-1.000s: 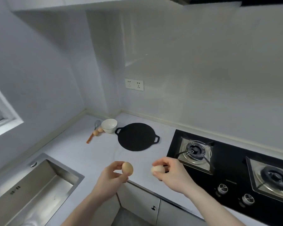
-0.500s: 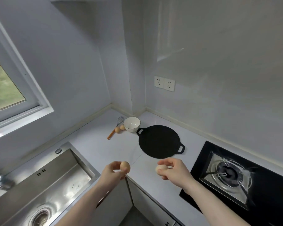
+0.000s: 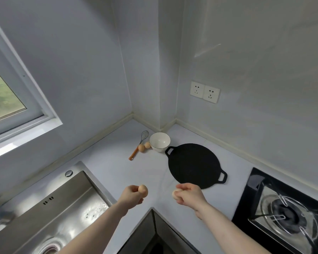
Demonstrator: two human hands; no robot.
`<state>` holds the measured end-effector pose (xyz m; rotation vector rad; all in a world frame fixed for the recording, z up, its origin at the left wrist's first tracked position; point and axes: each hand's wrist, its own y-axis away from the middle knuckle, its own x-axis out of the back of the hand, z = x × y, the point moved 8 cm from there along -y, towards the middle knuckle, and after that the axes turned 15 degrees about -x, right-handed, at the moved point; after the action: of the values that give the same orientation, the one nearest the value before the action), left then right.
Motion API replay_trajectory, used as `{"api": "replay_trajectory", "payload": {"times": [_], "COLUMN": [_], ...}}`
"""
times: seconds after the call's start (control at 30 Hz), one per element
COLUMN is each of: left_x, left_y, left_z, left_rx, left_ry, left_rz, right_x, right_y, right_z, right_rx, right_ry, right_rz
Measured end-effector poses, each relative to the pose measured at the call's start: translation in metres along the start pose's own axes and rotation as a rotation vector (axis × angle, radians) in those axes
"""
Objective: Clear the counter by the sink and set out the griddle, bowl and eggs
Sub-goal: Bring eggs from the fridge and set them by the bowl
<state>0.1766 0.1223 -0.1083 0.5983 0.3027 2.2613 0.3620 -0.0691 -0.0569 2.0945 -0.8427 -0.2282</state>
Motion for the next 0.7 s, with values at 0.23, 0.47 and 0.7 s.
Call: {"api": "replay_trajectory", "payload": {"times": [0.23, 0.47, 0.7], "left_x": [0.033, 0.042, 0.045], "left_y": [-0.092, -0.156, -0.195], "left_z": [-0.015, -0.008, -0.006], "left_rx": [0.054, 0.048, 0.058], "left_ry": [-0.112, -0.234, -0.246], "left_rz": [-0.048, -0.078, -0.036], "right_x": [-0.034, -0.073, -0.107], "right_y": [-0.072, -0.137, -0.184], "right_z": [-0.02, -0.048, -0.067], "right_rx": [-0.144, -0.227, -0.27], "right_ry": [-0.11, -0.19, -0.244], "right_rz": [0.037, 0.063, 0.109]}}
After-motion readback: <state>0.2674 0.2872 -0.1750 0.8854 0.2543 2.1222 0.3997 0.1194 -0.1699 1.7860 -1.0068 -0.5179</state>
